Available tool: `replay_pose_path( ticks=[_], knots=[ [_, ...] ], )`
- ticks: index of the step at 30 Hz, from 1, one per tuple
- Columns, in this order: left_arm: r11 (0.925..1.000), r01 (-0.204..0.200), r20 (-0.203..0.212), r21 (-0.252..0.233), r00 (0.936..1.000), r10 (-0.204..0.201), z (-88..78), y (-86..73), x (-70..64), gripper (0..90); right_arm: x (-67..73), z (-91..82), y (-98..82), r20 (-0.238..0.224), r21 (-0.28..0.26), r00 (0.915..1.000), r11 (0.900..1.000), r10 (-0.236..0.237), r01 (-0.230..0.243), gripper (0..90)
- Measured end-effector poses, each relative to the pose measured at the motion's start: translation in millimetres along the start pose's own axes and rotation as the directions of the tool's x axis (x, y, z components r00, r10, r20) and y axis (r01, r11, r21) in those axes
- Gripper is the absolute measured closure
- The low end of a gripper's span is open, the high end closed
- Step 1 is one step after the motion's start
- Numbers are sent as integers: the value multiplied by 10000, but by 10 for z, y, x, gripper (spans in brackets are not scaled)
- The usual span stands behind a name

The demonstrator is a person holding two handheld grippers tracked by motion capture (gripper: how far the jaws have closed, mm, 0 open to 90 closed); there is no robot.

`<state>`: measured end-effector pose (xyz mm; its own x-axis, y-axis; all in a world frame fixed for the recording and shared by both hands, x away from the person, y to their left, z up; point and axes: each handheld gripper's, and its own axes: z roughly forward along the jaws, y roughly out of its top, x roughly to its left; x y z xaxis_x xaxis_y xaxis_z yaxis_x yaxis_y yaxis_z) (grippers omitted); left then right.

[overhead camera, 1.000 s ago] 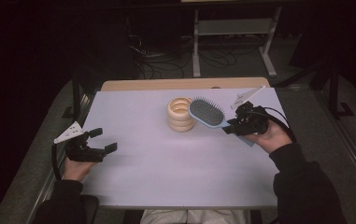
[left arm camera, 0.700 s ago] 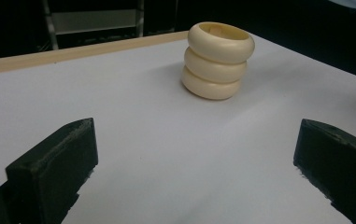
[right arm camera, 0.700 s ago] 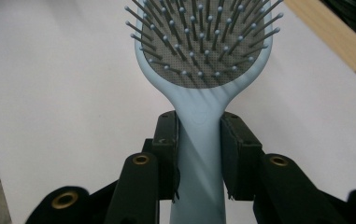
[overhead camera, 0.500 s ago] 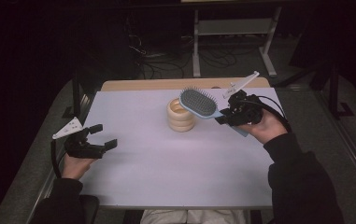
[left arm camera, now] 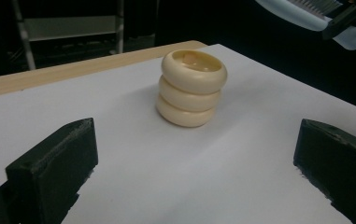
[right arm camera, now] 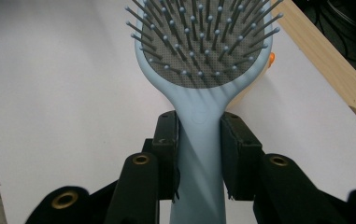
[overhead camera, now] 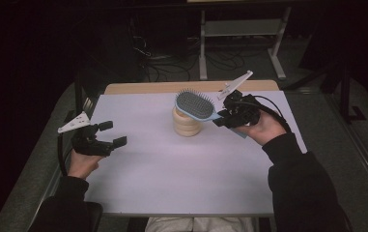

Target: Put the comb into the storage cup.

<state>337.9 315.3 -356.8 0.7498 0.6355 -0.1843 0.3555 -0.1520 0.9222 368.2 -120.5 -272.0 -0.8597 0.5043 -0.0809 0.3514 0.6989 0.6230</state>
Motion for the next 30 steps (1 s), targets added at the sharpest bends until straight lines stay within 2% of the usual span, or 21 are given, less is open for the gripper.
replay_pose_path(
  ticks=[5, 9, 19, 24, 27, 30],
  knots=[
    [9991, -304, 269, 295, 9992, 297, 130, 127, -61, 0, 21, 26, 58, -36, -78, 9999, 9999, -114, 114, 685],
    [9990, -234, 461, 371, 9987, 217, 223, 202, -63, 0, 38, 36, 101, -58, -165, 9998, 9997, -190, 189, 685],
    [9976, -428, 814, 542, 9959, 383, 408, 390, -95, 0, 35, 116, 206, -168, -148, 9994, 9994, -307, 304, 685],
    [9986, -349, 1064, 395, 9939, 306, 470, 463, -112, 0, 53, 146, 285, -209, -214, 9989, 9989, -427, 423, 685],
    [9997, -62, 1326, 230, 9912, 31, 495, 491, -104, 0, 67, 158, 334, -214, -235, 9985, 9985, -498, 493, 685],
    [9990, -133, 1185, 420, 9929, 82, 536, 522, -123, 0, 95, 177, 371, -158, -226, 9980, 9979, -618, 614, 685]
  ],
)
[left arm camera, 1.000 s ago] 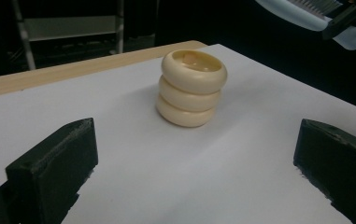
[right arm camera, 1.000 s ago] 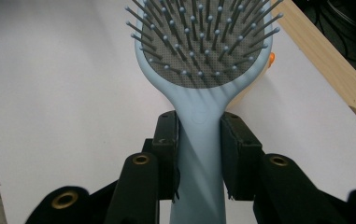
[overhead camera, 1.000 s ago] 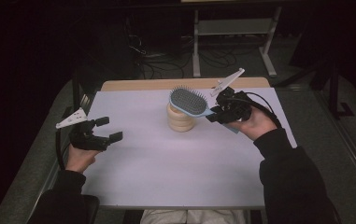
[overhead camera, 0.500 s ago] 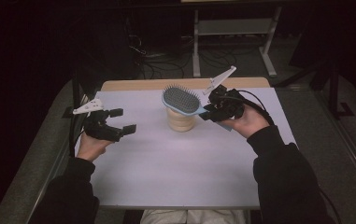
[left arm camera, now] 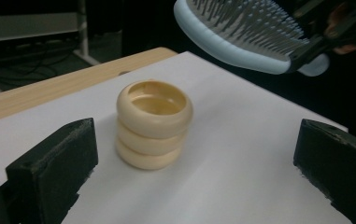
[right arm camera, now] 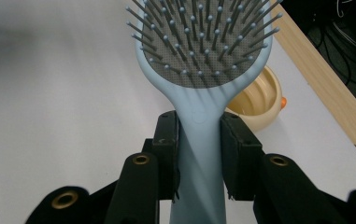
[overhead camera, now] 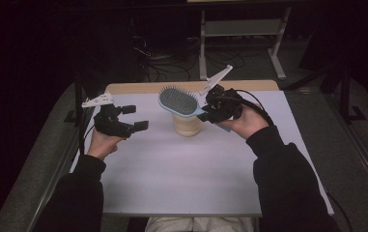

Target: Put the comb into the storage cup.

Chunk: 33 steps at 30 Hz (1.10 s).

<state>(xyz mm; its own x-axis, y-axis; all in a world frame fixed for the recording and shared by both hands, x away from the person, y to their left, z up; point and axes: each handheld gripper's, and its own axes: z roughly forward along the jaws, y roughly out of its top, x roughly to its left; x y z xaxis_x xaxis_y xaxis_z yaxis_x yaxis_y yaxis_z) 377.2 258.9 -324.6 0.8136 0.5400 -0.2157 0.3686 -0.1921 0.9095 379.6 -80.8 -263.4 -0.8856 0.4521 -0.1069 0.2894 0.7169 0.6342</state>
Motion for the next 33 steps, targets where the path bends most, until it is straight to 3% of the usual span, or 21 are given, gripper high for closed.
replay_pose_path(
  ticks=[5, 11, 14, 21, 29, 33],
  knots=[
    [9997, 232, 288, -113, 9993, -229, 58, 51, -23, 0, 22, 43, 47, -37, 8, 10000, 10000, -87, 87, 685],
    [9960, 873, 571, -188, 9947, -861, 128, 119, -12, 0, 16, 67, 78, -45, -22, 9999, 9999, -111, 111, 685],
    [9962, 873, 508, 25, 9949, -874, 179, 139, -26, 0, 18, 72, 86, -53, -72, 9999, 9999, -106, 106, 685],
    [9934, 1139, 737, -100, 9909, -1129, 314, 208, -52, 0, 6, 91, 93, -20, -150, 9999, 9998, -143, 143, 684],
    [9764, 2057, 1647, -652, 9673, -1928, 440, 307, -72, 0, 6, 117, 102, 61, -216, 9998, 9996, -186, 187, 684],
    [9695, 2279, 1626, -900, 9638, -2115, 483, 363, -93, 0, 8, 128, 102, 82, -312, 9998, 9994, -174, 177, 684]
  ],
)
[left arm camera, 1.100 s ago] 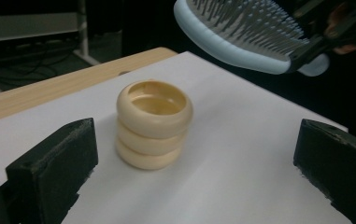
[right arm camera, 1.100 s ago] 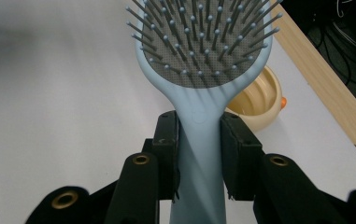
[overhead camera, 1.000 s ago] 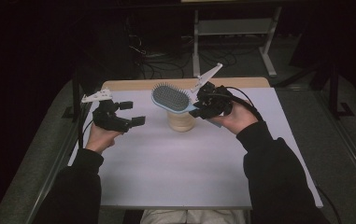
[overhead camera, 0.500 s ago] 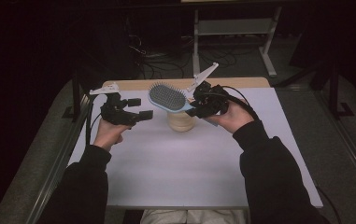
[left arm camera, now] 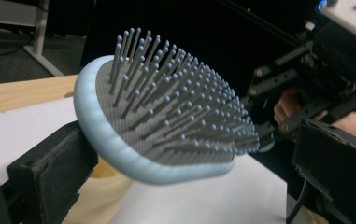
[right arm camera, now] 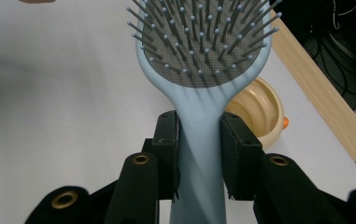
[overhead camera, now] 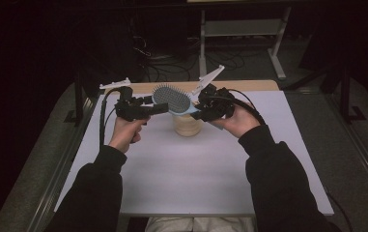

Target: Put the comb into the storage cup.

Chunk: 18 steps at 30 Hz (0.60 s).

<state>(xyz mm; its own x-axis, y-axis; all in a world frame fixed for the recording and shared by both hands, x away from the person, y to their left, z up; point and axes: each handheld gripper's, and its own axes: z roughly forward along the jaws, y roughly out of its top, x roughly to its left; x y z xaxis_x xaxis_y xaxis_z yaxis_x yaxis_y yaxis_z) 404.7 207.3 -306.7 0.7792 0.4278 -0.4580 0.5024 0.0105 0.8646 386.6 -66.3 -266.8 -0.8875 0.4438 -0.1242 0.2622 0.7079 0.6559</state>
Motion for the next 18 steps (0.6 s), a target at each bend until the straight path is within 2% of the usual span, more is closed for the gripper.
replay_pose_path(
  ticks=[3, 6, 11, 15, 18],
  knots=[
    [9990, 351, 111, -260, 9993, -349, 40, 13, 7, 0, 1, -9, -1, 60, -117, 10000, 9999, 44, -43, 683],
    [9979, 463, -100, -452, 9989, -468, 85, 7, 16, 21, 5, -5, -9, 107, -179, 9999, 9998, 51, -49, 683],
    [9929, 879, -128, -801, 9959, -892, 140, -29, 48, 65, -6, 20, -40, 204, -218, 9997, 9997, 118, -113, 683],
    [9933, 904, -304, -716, 9952, -928, 182, -49, 62, 102, -18, 40, -69, 243, -214, 9995, 9996, 181, -176, 683],
    [9907, 1043, -404, -876, 9933, -1081, 201, -70, 64, 123, -24, 55, -91, 250, -222, 9994, 9995, 225, -219, 683]
  ],
)
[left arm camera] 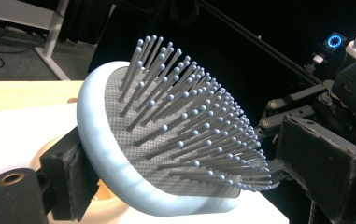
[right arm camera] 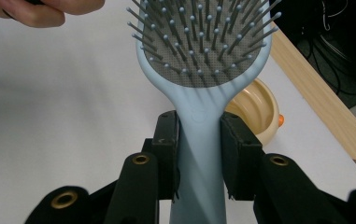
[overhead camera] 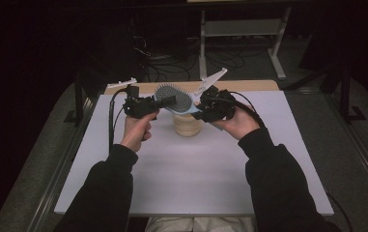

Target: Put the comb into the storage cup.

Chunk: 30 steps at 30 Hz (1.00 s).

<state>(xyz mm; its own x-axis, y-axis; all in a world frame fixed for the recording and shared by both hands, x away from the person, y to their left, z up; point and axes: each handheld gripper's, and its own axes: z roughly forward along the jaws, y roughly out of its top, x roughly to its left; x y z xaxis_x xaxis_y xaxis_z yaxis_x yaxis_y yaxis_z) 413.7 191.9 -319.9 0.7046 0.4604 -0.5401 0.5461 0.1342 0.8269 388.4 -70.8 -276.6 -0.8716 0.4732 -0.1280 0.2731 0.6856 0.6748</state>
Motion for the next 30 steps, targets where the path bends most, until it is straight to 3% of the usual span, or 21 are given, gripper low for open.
replay_pose_path(
  ticks=[8, 12, 16, 20, 24, 27, 30],
  knots=[
    [9977, 538, 24, -413, 9986, -538, 8, -15, 73, 263, -7, 28, -24, 126, -39, 9999, 10000, 58, -57, 683],
    [9910, 1032, 309, -854, 9944, -1009, 4, -33, 72, 349, 1, 59, -32, 260, -26, 9996, 10000, 87, -86, 683],
    [9851, 1402, 465, -996, 9896, -1361, 30, -27, 62, 425, 2, 89, -29, 474, -42, 9988, 9999, 108, -106, 683],
    [9900, 1172, 766, -781, 9908, -1113, 36, 26, 49, 488, -3, 109, -36, 582, 65, 9982, 9999, 109, -113, 683],
    [9932, 898, 759, -747, 9936, -841, 37, 77, -30, 530, -10, 115, -43, 539, 30, 9983, 9998, 203, -205, 683],
    [9975, 550, 417, -450, 9977, -531, 52, 143, -110, 540, -21, 120, -44, 495, 6, 9984, 9997, 264, -264, 682],
    [9986, 258, 235, -469, 9994, -247, 66, 198, -180, 547, -30, 102, -43, 504, -129, 9979, 9992, 396, -390, 681]
  ],
)
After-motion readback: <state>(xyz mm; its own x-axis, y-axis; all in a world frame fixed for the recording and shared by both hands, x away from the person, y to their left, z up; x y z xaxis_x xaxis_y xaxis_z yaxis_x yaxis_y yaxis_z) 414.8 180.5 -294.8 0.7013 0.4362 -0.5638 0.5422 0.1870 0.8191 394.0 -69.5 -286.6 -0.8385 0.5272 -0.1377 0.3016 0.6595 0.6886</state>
